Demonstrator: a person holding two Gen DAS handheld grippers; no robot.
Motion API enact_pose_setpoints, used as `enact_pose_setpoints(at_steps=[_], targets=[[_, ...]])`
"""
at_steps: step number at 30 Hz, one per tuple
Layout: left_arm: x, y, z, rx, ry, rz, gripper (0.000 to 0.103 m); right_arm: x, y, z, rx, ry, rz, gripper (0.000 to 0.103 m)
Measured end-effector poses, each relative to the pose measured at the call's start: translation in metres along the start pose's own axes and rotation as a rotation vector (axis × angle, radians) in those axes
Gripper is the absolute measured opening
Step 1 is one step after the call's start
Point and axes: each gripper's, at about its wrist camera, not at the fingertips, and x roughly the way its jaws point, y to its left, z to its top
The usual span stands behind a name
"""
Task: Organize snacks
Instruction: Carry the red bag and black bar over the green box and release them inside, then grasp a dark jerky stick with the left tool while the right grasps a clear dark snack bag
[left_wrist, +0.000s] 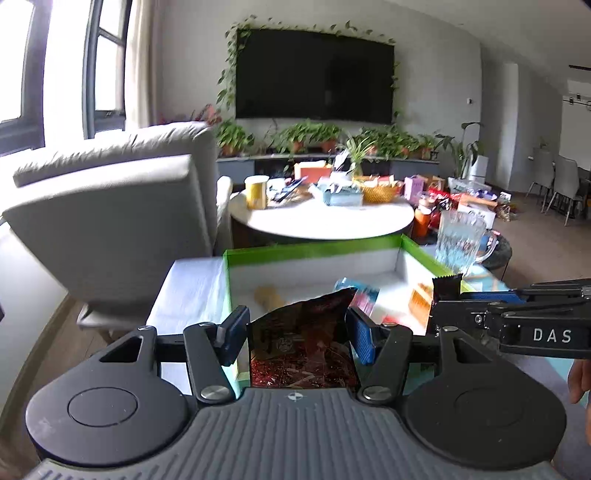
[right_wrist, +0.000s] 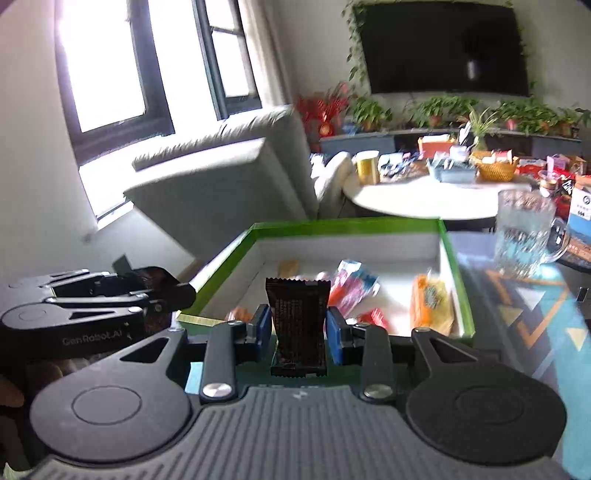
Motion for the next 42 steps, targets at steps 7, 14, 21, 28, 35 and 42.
enact_pose_setpoints(at_steps=[7, 14, 21, 28, 35, 42], targets=[[0.031, -0.012, 0.025, 0.008, -0.031, 0.010, 0.054, 0.006, -0.026, 0.030, 0.077, -0.091, -0.011, 0.025], [0.057, -0.014, 0.029, -0.001, 0.008, 0.033, 0.055, 0.027, -0.046, 0.039, 0.142, -0.078, -0.013, 0.026], [0.073, -0.014, 0.011, 0.000, 0.094, 0.096, 0.060, 0.040, -0.056, 0.025, 0.185, -0.014, -0.041, 0.046], [0.051, 0.002, 0.003, -0.057, 0.097, 0.091, 0.061, 0.023, -0.056, 0.020, 0.191, -0.004, -0.034, 0.053], [0.016, 0.007, -0.019, 0.007, 0.128, 0.006, 0.062, 0.004, -0.039, -0.004, 0.119, 0.054, 0.008, 0.053], [0.011, 0.007, -0.058, 0.155, 0.279, -0.243, 0.062, -0.011, -0.034, -0.021, 0.081, 0.084, -0.016, 0.053]])
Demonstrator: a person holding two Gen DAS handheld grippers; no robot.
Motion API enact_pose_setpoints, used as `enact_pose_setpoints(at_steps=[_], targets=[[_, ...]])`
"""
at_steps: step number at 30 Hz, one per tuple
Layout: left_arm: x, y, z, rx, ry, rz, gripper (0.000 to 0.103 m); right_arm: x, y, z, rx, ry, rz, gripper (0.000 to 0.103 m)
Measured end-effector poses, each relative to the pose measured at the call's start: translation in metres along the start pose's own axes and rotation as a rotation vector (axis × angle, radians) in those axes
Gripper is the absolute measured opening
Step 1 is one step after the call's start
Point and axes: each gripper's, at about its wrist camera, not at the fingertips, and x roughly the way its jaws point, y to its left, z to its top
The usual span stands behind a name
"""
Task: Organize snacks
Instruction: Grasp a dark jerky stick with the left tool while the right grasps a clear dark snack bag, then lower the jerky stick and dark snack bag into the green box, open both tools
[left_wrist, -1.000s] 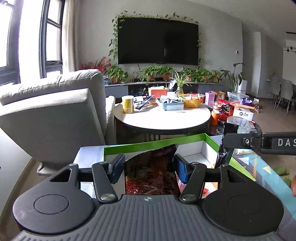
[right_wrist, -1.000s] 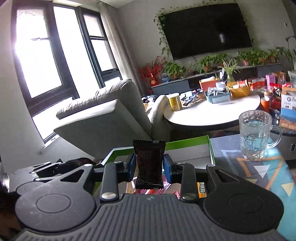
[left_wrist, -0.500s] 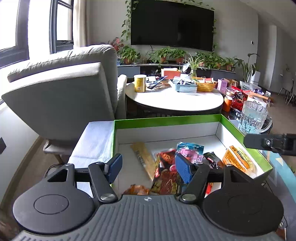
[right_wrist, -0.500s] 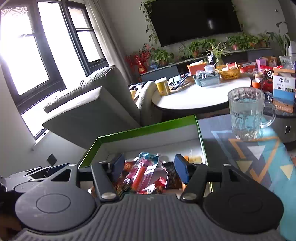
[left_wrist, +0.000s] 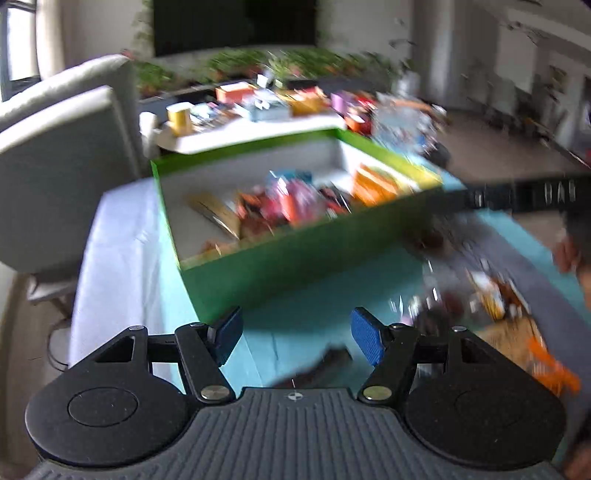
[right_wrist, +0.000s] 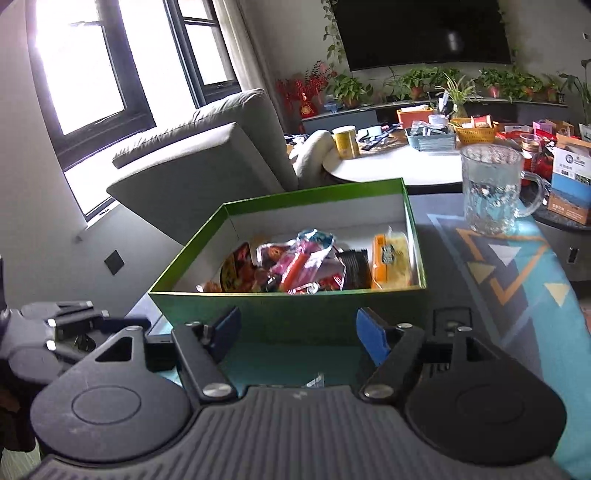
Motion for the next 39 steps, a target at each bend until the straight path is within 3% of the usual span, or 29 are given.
enact_pose_setpoints(at_steps=[11, 14, 18, 20, 24, 29, 39], targets=[[0.016, 0.007, -0.013, 0.014, 0.074, -0.168, 0.062, -0.018, 0.006, -0.030, -0.039, 0.094, 0.028, 0.053], [0.022, 0.006, -0.018, 0.035, 0.095, -0.156, 0.061, -0.018, 0.012, -0.043, -0.004, 0.145, 0.079, 0.053], [0.023, 0.009, -0.022, 0.042, 0.064, -0.154, 0.058, -0.010, 0.035, -0.056, -0.049, 0.199, 0.107, 0.053], [0.022, 0.010, -0.022, 0.014, 0.054, -0.133, 0.044, -0.003, 0.045, -0.057, -0.069, 0.207, 0.091, 0.053], [0.021, 0.018, -0.020, -0.064, 0.049, -0.027, 0.032, 0.007, 0.057, -0.055, -0.087, 0.211, 0.076, 0.053], [0.013, 0.022, -0.023, -0.141, 0.032, 0.047, 0.030, 0.024, 0.063, -0.058, -0.086, 0.241, 0.009, 0.053], [-0.020, 0.014, -0.013, -0.139, -0.092, 0.074, 0.028, 0.012, 0.059, -0.050, -0.095, 0.199, 0.026, 0.047]])
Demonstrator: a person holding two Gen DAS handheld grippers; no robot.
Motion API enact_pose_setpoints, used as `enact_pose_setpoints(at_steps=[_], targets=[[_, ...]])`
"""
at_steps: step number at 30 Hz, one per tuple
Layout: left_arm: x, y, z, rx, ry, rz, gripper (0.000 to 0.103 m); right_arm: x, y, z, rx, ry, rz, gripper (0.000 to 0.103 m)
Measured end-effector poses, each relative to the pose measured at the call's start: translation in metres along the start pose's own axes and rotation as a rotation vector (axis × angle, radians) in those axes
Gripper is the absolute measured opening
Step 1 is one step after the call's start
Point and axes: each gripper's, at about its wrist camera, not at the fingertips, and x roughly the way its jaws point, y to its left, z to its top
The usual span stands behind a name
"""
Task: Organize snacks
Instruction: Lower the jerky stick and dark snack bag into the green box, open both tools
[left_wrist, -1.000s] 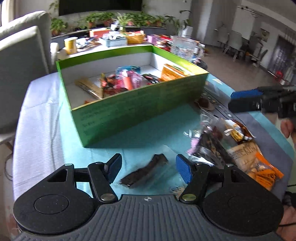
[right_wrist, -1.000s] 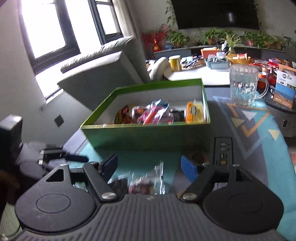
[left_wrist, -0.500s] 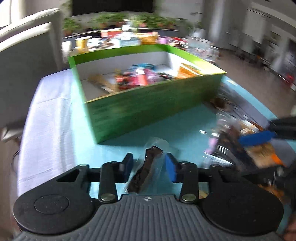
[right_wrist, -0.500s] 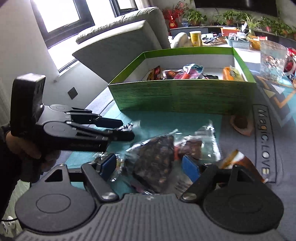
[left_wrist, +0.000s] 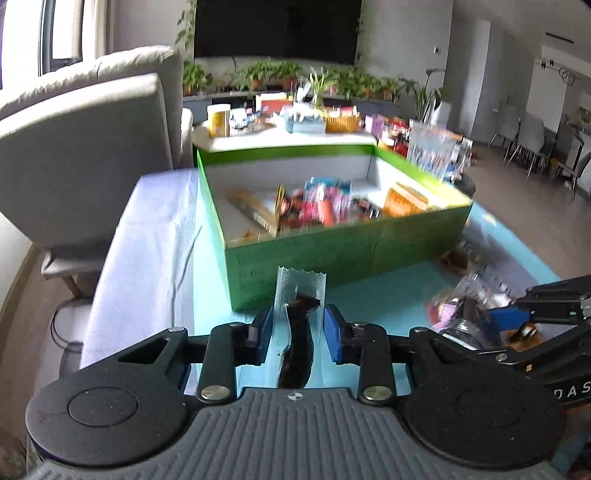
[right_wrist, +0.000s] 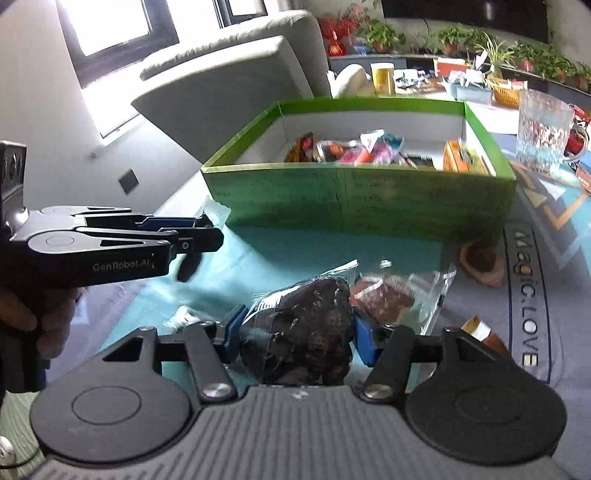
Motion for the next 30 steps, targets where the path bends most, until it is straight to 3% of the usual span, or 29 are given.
enact_pose_setpoints(at_steps=[10, 21, 30], targets=[[-0.021, -0.015, 0.032, -0.015, -0.138, -0.004, 0.025, -0.023, -0.009, 0.017, 0.042, -0.122, 0.006, 0.047], [-0.010, -0.021, 0.069, -0.043, -0.209, 0.028, 0.025, -0.035, -0.036, 0.041, 0.107, -0.244, -0.005, 0.047], [0.022, -0.024, 0.091, -0.057, -0.210, 0.081, 0.025, -0.035, -0.062, 0.070, 0.153, -0.338, -0.026, 0.047]])
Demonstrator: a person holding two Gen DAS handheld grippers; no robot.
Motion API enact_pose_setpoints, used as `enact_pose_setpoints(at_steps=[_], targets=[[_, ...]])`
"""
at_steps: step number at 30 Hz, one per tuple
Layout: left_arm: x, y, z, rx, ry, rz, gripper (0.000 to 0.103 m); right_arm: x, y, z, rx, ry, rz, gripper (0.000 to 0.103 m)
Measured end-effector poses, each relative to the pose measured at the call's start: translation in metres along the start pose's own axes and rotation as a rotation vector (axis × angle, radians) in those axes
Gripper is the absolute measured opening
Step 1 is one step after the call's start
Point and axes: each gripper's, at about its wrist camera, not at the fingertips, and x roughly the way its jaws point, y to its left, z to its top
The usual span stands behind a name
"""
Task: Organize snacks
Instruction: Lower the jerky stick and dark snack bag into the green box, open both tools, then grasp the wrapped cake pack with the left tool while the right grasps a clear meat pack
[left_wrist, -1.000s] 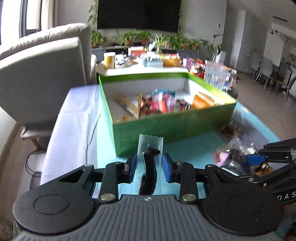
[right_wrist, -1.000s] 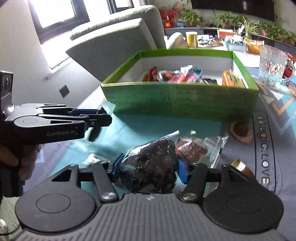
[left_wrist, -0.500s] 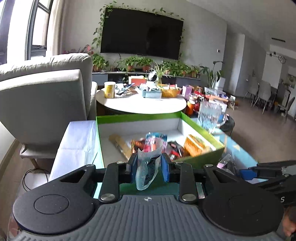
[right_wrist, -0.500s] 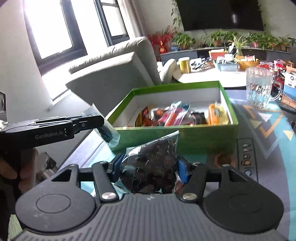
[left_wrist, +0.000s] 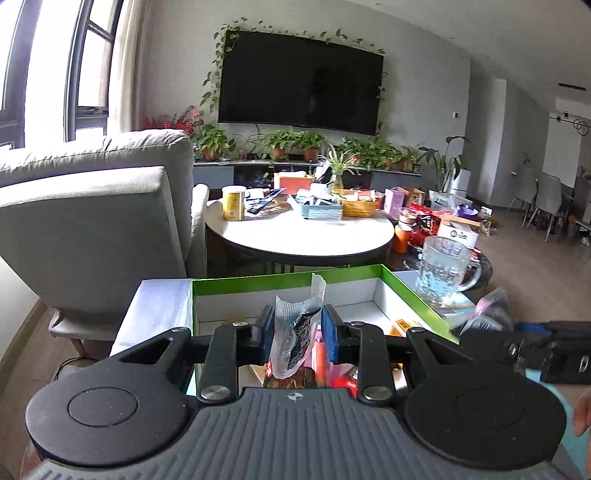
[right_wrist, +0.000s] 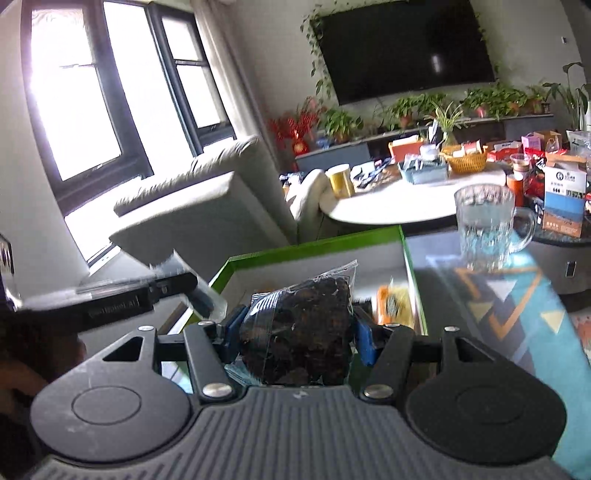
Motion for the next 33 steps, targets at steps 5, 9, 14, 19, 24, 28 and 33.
enact_pose_setpoints(at_steps=[5, 9, 14, 19, 24, 28, 33], targets=[[0.018, 0.004, -0.002, -0.035, 0.030, 0.020, 0.025, 0.020, -0.014, 0.014, 0.037, -0.010, -0.032, 0.047], [0.029, 0.007, -0.004, -0.042, 0.050, 0.023, 0.026, 0.029, -0.020, 0.015, 0.051, -0.003, -0.042, 0.047], [0.045, 0.008, -0.011, -0.045, 0.125, 0.033, 0.034, 0.045, -0.023, 0.016, 0.061, 0.003, -0.045, 0.048], [0.044, 0.005, -0.022, -0.003, 0.146, 0.062, 0.047, 0.048, -0.025, 0.013, 0.101, -0.033, -0.082, 0.048], [0.038, 0.012, -0.029, 0.002, 0.144, 0.067, 0.048, 0.038, -0.033, 0.013, 0.141, -0.043, -0.100, 0.048], [0.030, 0.014, -0.036, 0.010, 0.157, 0.073, 0.048, 0.032, -0.035, 0.010, 0.147, 0.020, -0.058, 0.048], [0.011, 0.021, -0.044, 0.014, 0.161, 0.079, 0.048, 0.019, -0.027, -0.008, 0.039, 0.121, 0.041, 0.048]])
